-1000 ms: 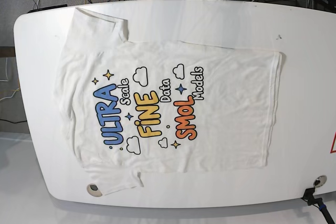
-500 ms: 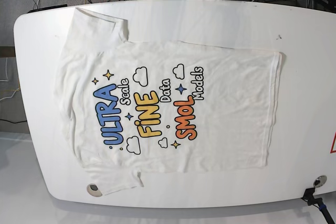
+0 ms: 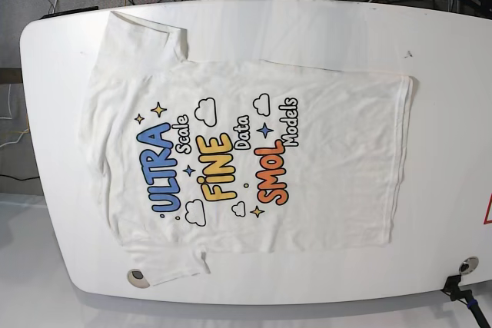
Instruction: Fold the T-shirt properly
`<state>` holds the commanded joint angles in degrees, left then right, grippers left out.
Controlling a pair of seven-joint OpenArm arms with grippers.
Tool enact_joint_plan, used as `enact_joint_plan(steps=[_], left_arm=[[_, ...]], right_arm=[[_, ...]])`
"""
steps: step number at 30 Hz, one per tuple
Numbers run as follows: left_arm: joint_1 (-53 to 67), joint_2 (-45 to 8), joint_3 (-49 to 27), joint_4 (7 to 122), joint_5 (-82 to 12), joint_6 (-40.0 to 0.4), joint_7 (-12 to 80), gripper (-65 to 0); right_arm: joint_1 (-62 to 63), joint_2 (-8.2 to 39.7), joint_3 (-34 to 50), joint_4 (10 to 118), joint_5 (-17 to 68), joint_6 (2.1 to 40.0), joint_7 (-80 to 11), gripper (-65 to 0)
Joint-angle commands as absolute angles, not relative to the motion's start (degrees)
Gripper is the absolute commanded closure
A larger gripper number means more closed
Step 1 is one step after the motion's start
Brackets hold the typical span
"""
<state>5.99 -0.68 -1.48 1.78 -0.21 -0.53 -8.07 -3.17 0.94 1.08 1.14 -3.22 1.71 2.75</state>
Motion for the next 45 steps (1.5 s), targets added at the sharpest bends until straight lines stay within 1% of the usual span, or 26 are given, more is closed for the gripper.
enact_joint_plan(steps=[5, 6, 17, 21, 25, 28, 35, 36, 45], left_arm=[[11.9, -2.2, -1.3, 9.4, -0.4, -0.7, -7.9, 0.0], [8.7, -1.4, -1.4, 4.3, -1.3, -0.6, -8.9, 0.0], [8.9, -1.8, -1.6, 3.4, -1.1, -0.4, -8.9, 0.0], [8.9, -2.0, -1.5, 3.4, -1.1, -0.5, -9.1, 0.0], [10.2, -2.3, -1.5, 3.6, -1.7, -0.4, -9.6, 0.0], [11.1, -2.4, -1.5, 4.7, -2.4, -0.4, -9.3, 0.0], [15.7, -3.0, -1.5, 13.1, -1.2, -0.5, -10.2, 0.0], [14.4, -2.6, -1.5, 9.4, -1.9, -0.4, -11.4, 0.0], [14.4, -2.8, -1.6, 9.1, -1.8, -0.6, -12.3, 0.0]], right_arm=[[-6.8, 1.3, 1.2, 2.8, -3.8, 1.5, 3.4, 0.0], [-5.2, 1.2, 1.3, 2.6, -3.6, 2.2, 3.9, 0.0], [-5.8, 1.3, 1.2, 2.5, -4.4, 5.4, 3.7, 0.0], [-6.7, 1.4, 1.2, 4.0, -4.6, 4.9, 3.7, 0.0], [-9.1, 1.4, 1.4, 7.8, -4.7, 4.2, 3.8, 0.0], [-10.5, 1.5, 1.5, 9.7, -4.7, 4.4, 3.8, 0.0], [-13.6, 1.7, 1.0, 13.3, -5.0, 3.8, 4.1, 0.0], [-12.7, 1.4, 1.4, 12.8, -4.4, 4.6, 4.1, 0.0], [-12.1, 1.4, 1.5, 13.2, -3.8, 4.8, 3.1, 0.0]])
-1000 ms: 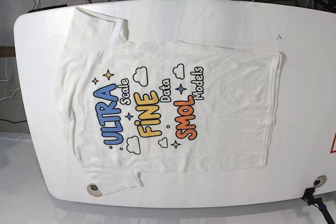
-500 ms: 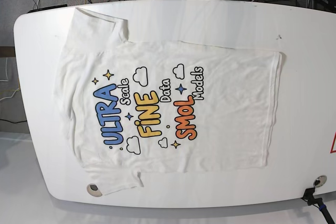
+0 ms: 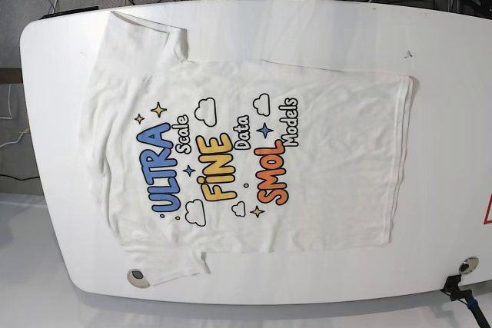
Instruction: Fold the T-shirt properly
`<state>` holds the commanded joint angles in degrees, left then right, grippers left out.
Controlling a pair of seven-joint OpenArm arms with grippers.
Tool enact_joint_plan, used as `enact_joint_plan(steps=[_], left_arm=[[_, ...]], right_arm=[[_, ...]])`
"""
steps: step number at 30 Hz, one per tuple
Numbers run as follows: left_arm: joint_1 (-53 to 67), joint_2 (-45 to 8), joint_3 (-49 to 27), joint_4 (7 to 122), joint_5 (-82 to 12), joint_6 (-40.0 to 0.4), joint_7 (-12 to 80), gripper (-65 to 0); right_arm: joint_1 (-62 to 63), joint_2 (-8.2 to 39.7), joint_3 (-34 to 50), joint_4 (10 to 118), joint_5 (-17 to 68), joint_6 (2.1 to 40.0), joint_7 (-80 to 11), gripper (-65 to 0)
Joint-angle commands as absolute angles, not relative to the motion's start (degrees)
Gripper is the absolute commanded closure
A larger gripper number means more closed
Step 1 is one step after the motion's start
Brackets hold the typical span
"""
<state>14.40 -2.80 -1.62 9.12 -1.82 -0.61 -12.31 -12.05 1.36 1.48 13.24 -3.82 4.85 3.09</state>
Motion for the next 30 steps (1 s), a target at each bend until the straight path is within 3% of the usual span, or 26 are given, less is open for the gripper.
enact_joint_plan(steps=[13, 20, 22, 30], left_arm=[[14.4, -3.2, -1.9, 8.9, -1.5, -0.5, -13.0, 0.0], [20.0, -3.8, -8.2, 16.4, -2.3, -0.8, -12.3, 0.0], [19.2, -3.2, -6.2, 11.9, -1.5, -0.8, -15.3, 0.0], [25.1, -3.7, -6.7, 19.0, -1.7, -1.1, -14.8, 0.0]], right_arm=[[-12.7, 1.4, 1.6, 15.0, -1.6, 6.2, 2.4, 0.0], [-17.5, 1.7, 1.6, 21.2, -1.9, 6.2, 2.8, 0.0], [-16.3, 1.6, 1.7, 19.7, -2.7, 6.5, 4.0, 0.0], [-17.4, 1.8, 2.1, 20.4, -2.7, 6.3, 4.3, 0.0]])
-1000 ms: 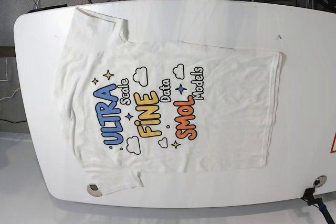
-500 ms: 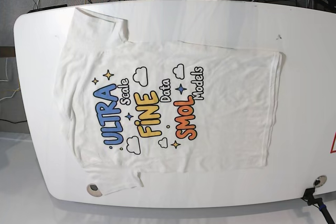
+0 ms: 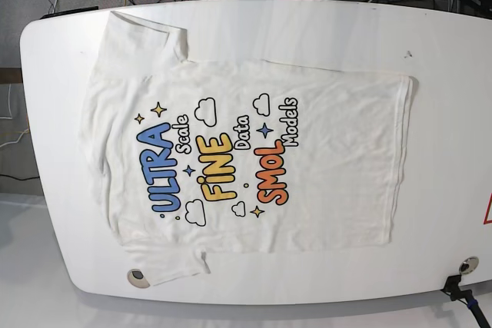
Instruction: Fold the T-shirt properly
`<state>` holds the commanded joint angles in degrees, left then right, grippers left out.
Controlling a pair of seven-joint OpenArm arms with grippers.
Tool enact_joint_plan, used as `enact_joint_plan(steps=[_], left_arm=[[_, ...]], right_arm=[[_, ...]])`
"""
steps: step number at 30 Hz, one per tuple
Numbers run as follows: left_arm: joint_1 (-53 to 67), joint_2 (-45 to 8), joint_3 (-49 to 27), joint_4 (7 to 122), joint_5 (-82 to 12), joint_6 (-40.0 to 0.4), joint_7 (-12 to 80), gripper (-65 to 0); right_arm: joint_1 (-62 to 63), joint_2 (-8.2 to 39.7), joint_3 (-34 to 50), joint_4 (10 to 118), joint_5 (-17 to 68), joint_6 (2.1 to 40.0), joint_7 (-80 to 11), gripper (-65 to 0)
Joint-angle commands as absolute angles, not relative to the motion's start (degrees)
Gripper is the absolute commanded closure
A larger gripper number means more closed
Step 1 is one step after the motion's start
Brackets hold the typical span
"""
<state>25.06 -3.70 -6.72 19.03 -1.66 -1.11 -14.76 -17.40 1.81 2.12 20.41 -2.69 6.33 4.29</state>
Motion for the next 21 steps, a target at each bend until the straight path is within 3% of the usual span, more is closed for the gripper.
enact_joint_plan(steps=[8, 20, 21], left_arm=[[30.9, -5.8, -7.0, 29.1, -2.3, -1.1, -13.5, 0.0], [46.0, -8.6, -9.7, 58.5, -3.9, -1.7, -10.2, 0.0], [44.0, -8.7, -8.7, 54.9, -4.3, -1.9, -10.0, 0.0]], right_arm=[[-23.5, 2.0, 2.2, 27.9, -2.8, 6.4, 4.5, 0.0], [-40.1, 6.9, 4.2, 49.7, -0.2, 6.6, 4.6, 0.0], [-38.5, 6.2, 4.5, 47.9, -1.2, 5.9, 3.3, 0.0]])
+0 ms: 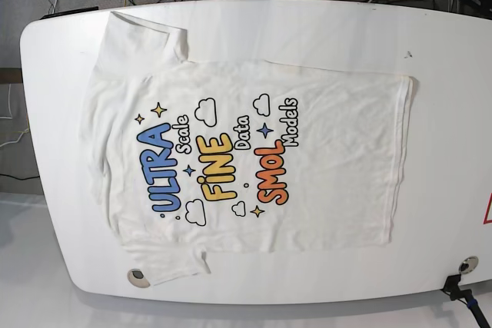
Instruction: Fold the T-shirt properly
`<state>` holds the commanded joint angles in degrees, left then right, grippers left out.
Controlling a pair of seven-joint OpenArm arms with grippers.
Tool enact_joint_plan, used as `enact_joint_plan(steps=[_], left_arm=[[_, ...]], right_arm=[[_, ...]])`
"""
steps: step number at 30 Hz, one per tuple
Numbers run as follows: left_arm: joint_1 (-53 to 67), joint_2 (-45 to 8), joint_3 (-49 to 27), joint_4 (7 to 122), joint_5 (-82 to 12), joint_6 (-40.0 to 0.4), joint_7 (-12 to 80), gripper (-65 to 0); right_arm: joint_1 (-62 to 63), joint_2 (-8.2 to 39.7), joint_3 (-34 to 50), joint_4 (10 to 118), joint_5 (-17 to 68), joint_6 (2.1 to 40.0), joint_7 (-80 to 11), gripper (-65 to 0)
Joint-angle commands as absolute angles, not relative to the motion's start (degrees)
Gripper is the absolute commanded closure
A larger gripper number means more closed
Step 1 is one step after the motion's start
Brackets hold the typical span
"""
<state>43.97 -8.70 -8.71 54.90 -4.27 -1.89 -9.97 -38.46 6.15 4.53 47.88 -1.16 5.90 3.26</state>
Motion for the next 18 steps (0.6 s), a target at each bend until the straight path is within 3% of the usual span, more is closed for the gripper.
enact_joint_plan(steps=[9, 14, 18], left_arm=[[58.3, -10.3, -13.4, 77.1, -5.1, -5.2, -7.9, 0.0], [64.6, -10.8, -17.4, 90.1, -5.5, -5.2, -7.1, 0.0], [67.4, -10.6, -22.4, 101.0, -6.1, -9.1, -6.2, 0.0]], right_arm=[[-52.5, 9.7, 8.2, 70.6, -0.7, 5.9, 0.5, 0.0], [-58.9, 9.9, 12.8, 84.6, 0.7, 5.7, -1.0, 0.0], [-63.4, 9.9, 17.6, 96.3, 3.7, 6.0, -4.1, 0.0]])
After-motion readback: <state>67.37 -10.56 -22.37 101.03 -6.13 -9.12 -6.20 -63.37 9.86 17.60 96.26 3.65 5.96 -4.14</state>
